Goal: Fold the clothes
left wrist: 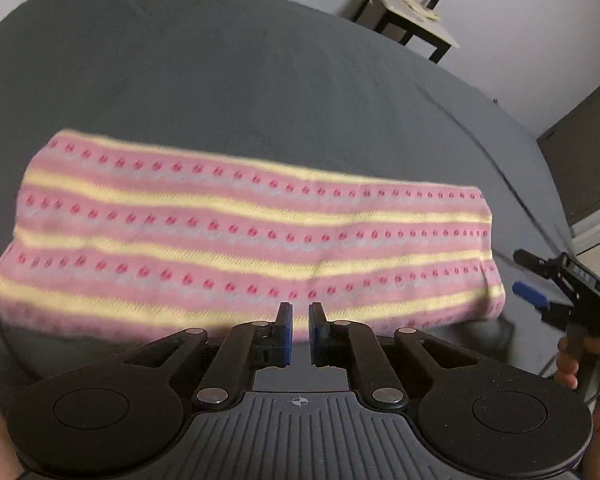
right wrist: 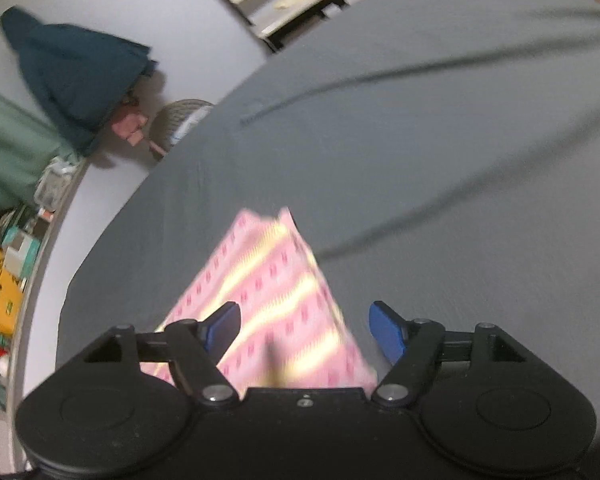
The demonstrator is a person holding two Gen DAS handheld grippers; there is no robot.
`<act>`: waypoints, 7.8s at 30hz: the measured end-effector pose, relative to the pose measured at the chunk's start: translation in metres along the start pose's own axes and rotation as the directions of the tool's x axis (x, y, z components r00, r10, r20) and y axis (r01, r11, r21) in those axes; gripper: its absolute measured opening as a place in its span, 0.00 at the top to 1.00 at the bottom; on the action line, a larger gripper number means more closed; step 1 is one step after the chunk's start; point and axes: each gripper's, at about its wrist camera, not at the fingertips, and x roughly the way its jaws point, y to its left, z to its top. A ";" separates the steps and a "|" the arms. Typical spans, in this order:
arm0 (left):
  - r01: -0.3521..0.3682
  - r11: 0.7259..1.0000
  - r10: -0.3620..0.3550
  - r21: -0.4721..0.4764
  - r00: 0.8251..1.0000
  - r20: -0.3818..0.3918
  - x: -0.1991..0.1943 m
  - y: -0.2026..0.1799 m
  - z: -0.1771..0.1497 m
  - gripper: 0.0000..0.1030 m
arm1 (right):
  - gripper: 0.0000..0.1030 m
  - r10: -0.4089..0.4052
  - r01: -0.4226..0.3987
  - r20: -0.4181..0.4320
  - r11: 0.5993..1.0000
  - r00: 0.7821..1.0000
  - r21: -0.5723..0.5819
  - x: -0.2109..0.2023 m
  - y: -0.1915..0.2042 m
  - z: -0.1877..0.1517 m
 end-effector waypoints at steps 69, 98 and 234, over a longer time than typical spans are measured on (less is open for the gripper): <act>0.199 0.859 0.025 -0.472 0.904 0.426 -0.093 0.139 0.002 0.00 | 0.89 0.520 -0.089 0.151 0.407 0.841 -0.909 0.027 0.279 -0.223; 0.254 0.731 0.176 -0.634 0.827 0.534 -0.104 0.183 -0.014 0.00 | 0.69 0.396 -0.243 -0.123 0.269 0.910 -0.932 0.092 0.303 -0.295; 0.109 0.719 0.121 -0.686 0.953 0.278 0.026 0.215 -0.070 0.86 | 0.95 0.146 -0.402 -0.378 0.442 0.914 -0.802 0.195 0.375 -0.190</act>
